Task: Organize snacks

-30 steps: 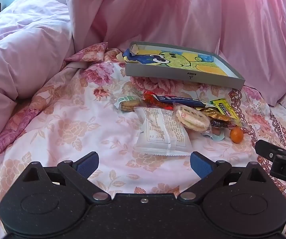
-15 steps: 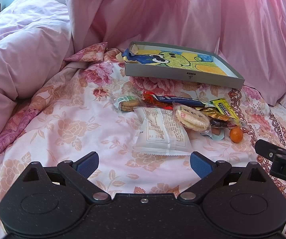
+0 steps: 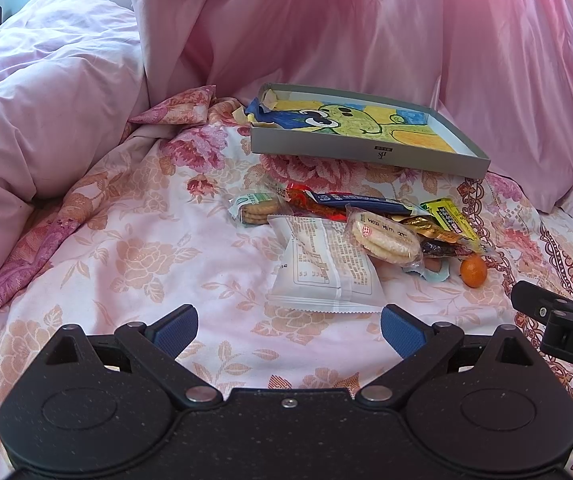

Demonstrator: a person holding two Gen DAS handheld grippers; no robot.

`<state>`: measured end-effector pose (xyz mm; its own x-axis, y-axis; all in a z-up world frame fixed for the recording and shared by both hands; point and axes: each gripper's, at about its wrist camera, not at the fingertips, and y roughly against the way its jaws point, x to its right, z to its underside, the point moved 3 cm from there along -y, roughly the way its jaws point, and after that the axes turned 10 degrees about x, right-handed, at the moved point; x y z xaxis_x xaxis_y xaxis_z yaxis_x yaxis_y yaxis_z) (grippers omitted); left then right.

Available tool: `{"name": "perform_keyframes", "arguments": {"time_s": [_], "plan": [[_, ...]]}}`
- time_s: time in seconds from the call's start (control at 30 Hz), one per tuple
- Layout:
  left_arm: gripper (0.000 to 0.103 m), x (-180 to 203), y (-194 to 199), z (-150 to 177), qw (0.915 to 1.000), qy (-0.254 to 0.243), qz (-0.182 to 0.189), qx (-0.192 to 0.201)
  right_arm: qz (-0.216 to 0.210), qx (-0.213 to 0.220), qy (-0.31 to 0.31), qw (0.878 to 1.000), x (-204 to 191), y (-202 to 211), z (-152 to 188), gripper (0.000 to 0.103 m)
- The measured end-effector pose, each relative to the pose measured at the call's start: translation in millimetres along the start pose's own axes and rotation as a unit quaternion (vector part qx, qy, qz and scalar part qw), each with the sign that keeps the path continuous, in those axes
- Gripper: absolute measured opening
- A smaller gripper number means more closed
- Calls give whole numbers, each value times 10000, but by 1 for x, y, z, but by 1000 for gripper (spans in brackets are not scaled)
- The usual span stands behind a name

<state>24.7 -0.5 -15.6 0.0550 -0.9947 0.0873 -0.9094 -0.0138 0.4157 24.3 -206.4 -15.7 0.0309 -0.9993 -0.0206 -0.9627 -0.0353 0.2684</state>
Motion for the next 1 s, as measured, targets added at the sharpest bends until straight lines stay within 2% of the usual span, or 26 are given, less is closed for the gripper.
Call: {"name": "perform_keyframes", "arguments": {"time_s": [1.0], "plan": [[98,-3,-4,6,10000,-33,-51,-62,24,-51,86,9999,1,-4,2,103]]}}
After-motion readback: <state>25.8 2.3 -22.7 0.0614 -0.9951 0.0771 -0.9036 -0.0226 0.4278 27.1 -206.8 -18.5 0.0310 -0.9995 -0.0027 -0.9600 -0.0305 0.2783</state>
